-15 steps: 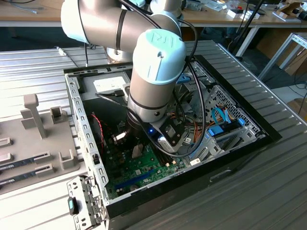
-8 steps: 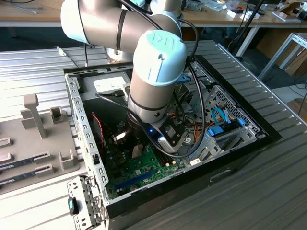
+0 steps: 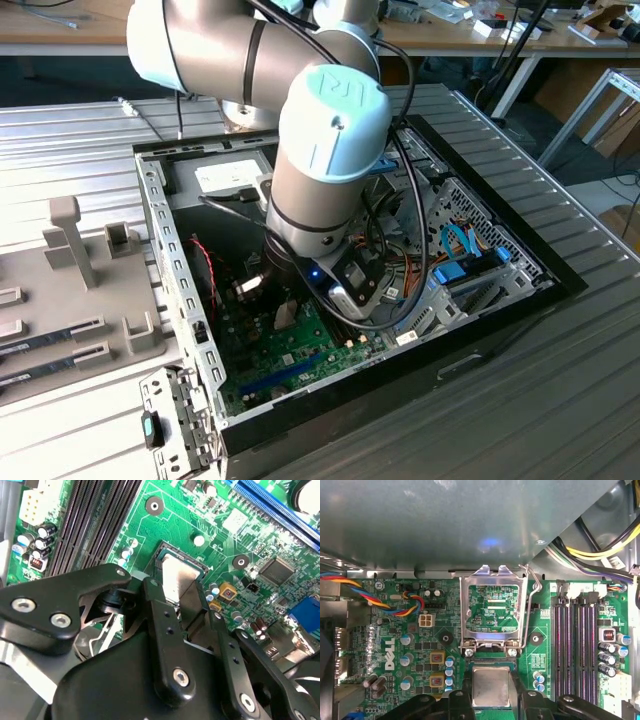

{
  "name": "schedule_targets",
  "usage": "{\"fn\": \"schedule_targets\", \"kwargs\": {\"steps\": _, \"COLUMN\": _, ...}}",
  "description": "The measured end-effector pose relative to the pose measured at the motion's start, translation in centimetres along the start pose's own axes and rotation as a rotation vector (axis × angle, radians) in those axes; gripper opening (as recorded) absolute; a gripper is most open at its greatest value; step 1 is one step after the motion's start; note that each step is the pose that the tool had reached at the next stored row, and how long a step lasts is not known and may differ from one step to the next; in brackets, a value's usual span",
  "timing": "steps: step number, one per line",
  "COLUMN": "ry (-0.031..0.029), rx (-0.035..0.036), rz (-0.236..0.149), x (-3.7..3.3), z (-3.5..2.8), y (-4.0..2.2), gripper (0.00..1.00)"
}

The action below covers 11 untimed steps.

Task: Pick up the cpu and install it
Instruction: 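Place the cpu into insertion slot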

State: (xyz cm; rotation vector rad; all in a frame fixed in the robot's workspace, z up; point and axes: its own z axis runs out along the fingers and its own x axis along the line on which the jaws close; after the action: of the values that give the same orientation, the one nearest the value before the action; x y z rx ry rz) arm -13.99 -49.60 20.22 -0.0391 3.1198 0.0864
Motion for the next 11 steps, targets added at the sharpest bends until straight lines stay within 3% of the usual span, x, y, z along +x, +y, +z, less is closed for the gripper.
{"fn": "schedule_targets", "kwargs": {"steps": 4, "ry": 0.0001, "rx": 0.0043, "rz": 0.001, "x": -0.02, "z": -0.01, "y": -0.08, "gripper": 0.39}}
{"fn": "schedule_targets", "kwargs": {"steps": 9, "ry": 0.0002, "rx": 0.0222, "rz": 0.004, "x": -0.03, "z": 0.01, "y": -0.11, "gripper": 0.39}}
{"fn": "schedule_targets", "kwargs": {"steps": 11, "ry": 0.0005, "rx": 0.0251, "rz": 0.004, "x": -0.03, "z": 0.00, "y": -0.12, "gripper": 0.39}}
